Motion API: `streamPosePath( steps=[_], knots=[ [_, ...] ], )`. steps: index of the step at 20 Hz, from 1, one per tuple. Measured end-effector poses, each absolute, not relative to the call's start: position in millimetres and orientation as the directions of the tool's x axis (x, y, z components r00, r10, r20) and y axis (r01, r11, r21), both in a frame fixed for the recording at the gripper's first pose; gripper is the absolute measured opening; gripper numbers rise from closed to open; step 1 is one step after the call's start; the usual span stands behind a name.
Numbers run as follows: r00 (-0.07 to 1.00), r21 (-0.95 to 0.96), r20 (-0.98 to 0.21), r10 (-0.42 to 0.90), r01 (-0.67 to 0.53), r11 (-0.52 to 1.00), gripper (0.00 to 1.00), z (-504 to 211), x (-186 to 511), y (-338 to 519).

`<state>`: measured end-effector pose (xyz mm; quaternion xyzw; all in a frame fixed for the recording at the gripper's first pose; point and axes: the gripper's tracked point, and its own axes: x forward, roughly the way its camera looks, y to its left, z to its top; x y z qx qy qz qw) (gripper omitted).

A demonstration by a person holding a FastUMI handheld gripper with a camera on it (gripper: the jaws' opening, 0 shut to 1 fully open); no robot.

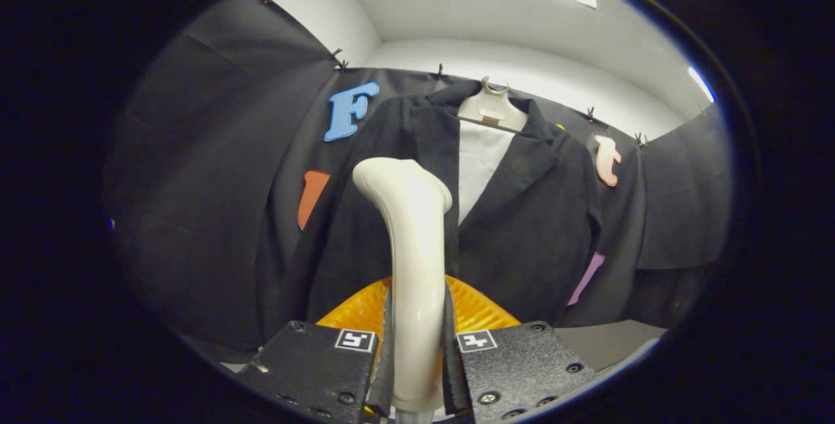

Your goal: Iron the clothes twice with a garment steamer, once on the left side and once on the right side.

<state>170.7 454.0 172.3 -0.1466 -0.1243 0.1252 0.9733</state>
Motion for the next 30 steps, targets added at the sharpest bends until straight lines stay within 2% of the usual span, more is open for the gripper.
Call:
streamPosePath(
  steps=[8, 30],
  knots=[
    [0.960, -0.337, 0.125, 0.252, -0.198, 0.920, 0.32, 123, 162, 437],
    [0.964, -0.426, -0.199, 0.177, -0.248, 0.870, 0.32, -59, 146, 391]
  ],
)
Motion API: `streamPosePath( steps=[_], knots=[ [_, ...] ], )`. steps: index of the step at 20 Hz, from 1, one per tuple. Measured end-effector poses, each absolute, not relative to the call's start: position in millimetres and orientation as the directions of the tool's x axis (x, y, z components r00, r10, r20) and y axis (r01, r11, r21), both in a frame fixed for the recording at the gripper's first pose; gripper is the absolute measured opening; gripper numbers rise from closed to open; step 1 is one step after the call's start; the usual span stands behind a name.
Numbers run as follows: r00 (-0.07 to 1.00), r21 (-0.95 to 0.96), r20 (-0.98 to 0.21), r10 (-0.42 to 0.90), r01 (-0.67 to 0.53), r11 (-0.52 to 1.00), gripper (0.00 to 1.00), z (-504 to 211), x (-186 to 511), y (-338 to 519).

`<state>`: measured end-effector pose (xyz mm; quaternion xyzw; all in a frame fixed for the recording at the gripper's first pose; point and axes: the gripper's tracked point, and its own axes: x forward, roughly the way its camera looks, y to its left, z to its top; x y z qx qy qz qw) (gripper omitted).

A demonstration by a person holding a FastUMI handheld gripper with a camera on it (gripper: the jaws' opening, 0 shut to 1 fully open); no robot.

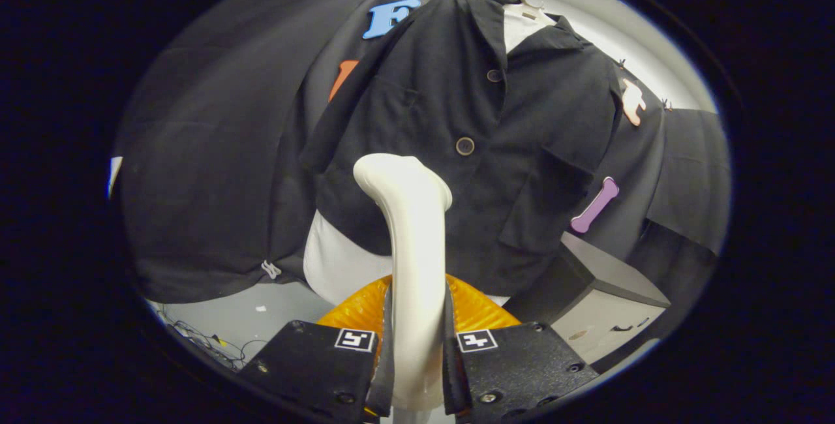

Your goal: Iron the clothes twice with a garment steamer, once on the left side and once on the right side.

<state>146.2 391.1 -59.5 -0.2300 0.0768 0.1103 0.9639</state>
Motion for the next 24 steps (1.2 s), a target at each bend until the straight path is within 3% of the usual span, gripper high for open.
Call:
streamPosePath(
  steps=[24],
  knots=[
    [0.928, -0.399, -0.361, 0.089, -0.240, 0.885, 0.32, -142, 112, 346]
  ],
)
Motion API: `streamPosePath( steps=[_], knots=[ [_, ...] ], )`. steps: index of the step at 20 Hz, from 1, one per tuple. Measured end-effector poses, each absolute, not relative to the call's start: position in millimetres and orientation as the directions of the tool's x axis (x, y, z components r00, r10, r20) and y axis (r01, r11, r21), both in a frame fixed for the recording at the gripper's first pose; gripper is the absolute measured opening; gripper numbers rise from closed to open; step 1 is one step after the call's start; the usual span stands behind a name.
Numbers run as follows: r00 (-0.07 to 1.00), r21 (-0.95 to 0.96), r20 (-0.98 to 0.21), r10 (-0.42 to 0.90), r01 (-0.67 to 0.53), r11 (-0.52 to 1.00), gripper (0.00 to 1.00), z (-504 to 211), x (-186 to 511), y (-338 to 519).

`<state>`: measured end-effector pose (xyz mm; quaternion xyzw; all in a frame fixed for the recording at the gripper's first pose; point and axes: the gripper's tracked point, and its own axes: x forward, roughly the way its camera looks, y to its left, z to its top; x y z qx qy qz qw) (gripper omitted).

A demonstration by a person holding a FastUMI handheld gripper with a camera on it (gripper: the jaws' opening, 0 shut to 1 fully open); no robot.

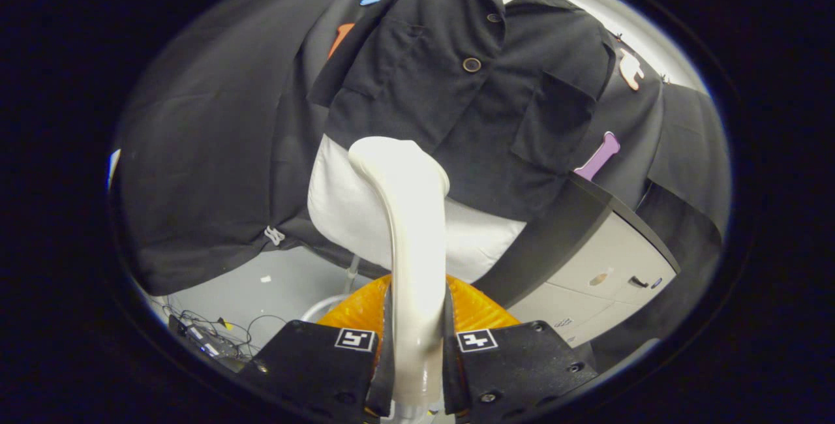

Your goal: Iron the clothes twice with a garment steamer, once on the left side and once on the right side.

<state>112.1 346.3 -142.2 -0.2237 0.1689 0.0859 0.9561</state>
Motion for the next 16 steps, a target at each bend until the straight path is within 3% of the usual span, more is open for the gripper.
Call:
streamPosePath(
  steps=[16],
  knots=[
    [0.917, -0.270, -0.397, 0.033, -0.151, 0.951, 0.32, -89, -10, 76]
  ],
)
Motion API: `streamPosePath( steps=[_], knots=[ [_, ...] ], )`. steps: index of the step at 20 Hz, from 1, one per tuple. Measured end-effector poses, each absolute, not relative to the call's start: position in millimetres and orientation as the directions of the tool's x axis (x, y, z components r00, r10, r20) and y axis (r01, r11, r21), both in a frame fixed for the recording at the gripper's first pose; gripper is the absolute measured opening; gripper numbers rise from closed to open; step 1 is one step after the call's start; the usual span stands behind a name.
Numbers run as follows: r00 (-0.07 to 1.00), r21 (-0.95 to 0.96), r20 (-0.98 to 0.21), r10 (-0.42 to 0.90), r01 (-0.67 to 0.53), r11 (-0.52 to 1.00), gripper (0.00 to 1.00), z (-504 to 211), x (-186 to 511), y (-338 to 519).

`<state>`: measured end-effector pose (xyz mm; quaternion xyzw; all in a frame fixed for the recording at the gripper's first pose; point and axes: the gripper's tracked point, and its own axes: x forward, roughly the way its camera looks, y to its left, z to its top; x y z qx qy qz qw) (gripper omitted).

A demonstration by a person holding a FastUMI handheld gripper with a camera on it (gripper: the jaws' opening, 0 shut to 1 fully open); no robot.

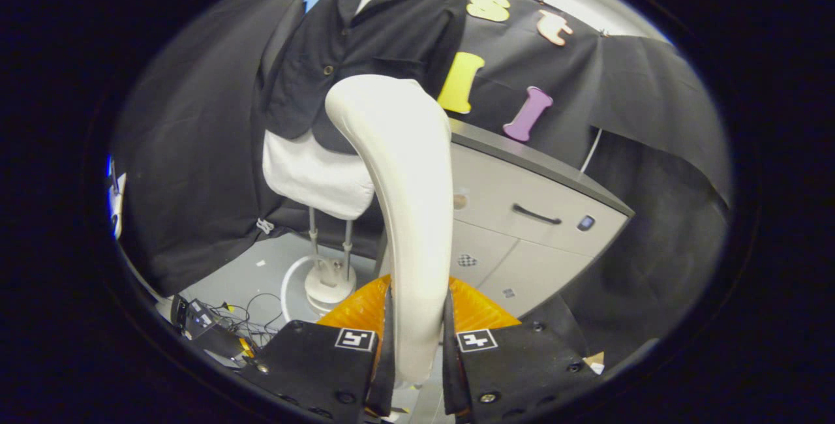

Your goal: Iron the clothes twice with a garment steamer, once on the left side and once on the right side.

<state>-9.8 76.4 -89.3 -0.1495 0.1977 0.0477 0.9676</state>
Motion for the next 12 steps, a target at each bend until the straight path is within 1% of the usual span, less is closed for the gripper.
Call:
streamPosePath(
  steps=[3, 7, 12],
  knots=[
    [0.917, -0.223, -0.397, 0.032, -0.131, 0.966, 0.32, -82, -27, 35],
    [0.910, -0.176, -0.414, -0.018, -0.060, 0.983, 0.32, -82, -38, -19],
    [0.907, -0.148, -0.418, -0.048, -0.015, 0.989, 0.32, -82, -43, -48]
  ],
)
